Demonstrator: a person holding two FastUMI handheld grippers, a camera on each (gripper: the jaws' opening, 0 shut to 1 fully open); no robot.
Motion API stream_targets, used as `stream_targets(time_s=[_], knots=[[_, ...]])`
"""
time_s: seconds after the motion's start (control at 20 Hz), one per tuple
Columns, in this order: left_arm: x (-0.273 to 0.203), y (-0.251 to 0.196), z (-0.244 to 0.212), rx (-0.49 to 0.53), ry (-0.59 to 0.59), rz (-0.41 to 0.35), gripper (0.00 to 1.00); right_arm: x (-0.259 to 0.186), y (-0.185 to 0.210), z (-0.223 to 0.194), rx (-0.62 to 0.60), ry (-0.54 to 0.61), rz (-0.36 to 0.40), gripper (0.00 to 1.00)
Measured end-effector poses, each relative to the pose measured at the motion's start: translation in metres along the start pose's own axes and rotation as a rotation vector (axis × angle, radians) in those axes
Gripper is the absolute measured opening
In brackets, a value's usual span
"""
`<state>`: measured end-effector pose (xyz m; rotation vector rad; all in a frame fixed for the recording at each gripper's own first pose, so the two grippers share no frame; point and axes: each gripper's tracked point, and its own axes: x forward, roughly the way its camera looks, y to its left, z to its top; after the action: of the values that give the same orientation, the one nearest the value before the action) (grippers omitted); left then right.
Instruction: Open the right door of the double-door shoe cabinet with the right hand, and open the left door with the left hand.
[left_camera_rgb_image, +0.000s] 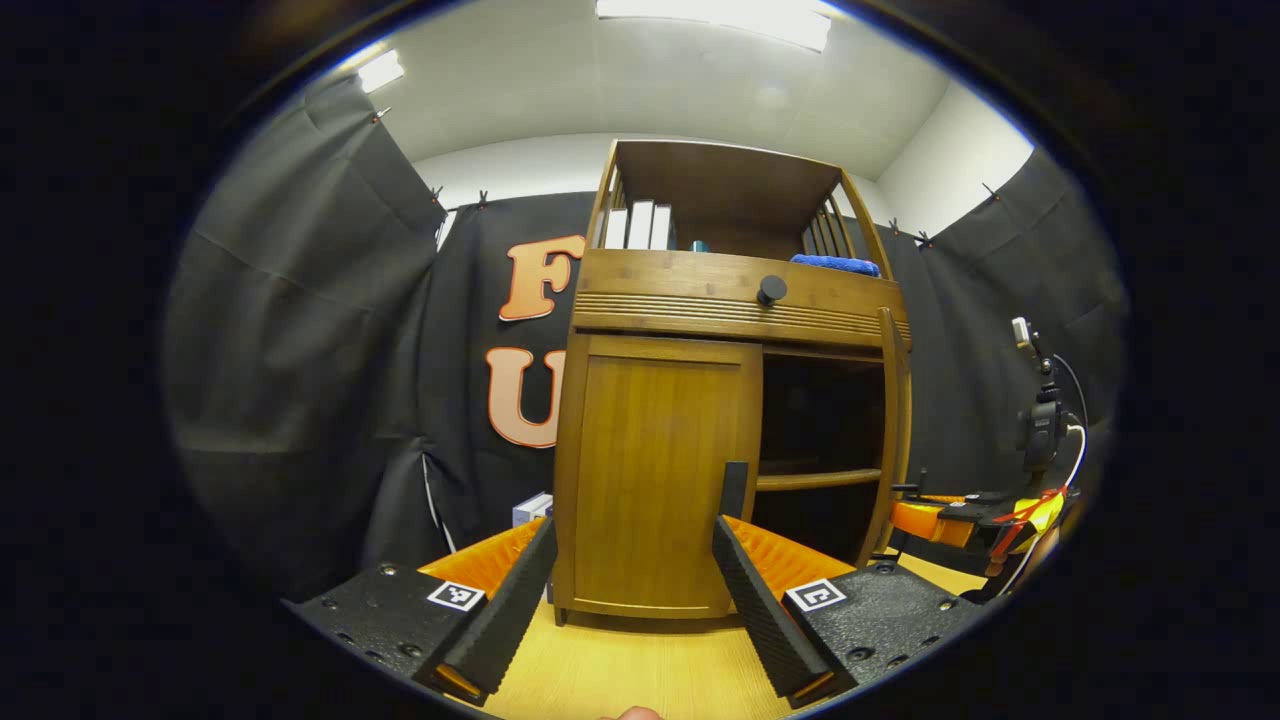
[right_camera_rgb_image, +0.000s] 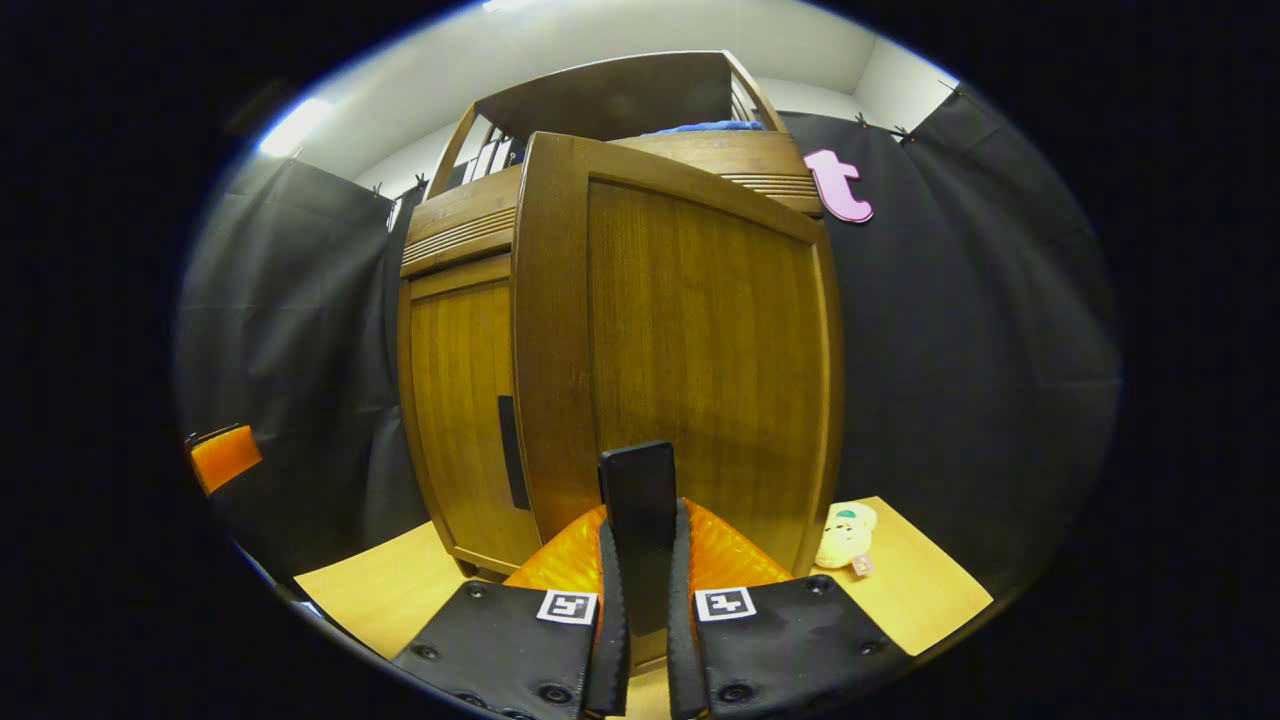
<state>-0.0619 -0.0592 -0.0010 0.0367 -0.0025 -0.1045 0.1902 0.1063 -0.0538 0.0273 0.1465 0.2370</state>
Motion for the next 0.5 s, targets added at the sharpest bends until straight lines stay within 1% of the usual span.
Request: stream_targets(time_s=[0.1,0.15,0.2,0.25,0.5], knots=[[0.001,-0.007,-0.002,-0.01,0.003,-0.024,0.94,-0.005,-0.008,0.002,0.009,-0.017,-0.026,0.18],[0.001,-0.009,-0.002,-0.014,0.004,-0.031,0.95,-0.01,-0.013,0.004,0.013,-0.025,-0.044,0.23],[0.001,-0.011,-0.002,-0.015,0.004,-0.039,0.92,-0.012,-0.018,0.005,0.014,-0.028,-0.064,0.23],[0.0,-0.013,-0.003,-0.015,0.004,-0.045,0.95,-0.017,-0.026,0.006,0.014,-0.033,-0.087,0.22],[-0.001,-0.024,-0.004,-0.026,0.007,-0.076,0.95,-0.029,-0.048,0.007,-0.012,-0.019,-0.16,0.21]])
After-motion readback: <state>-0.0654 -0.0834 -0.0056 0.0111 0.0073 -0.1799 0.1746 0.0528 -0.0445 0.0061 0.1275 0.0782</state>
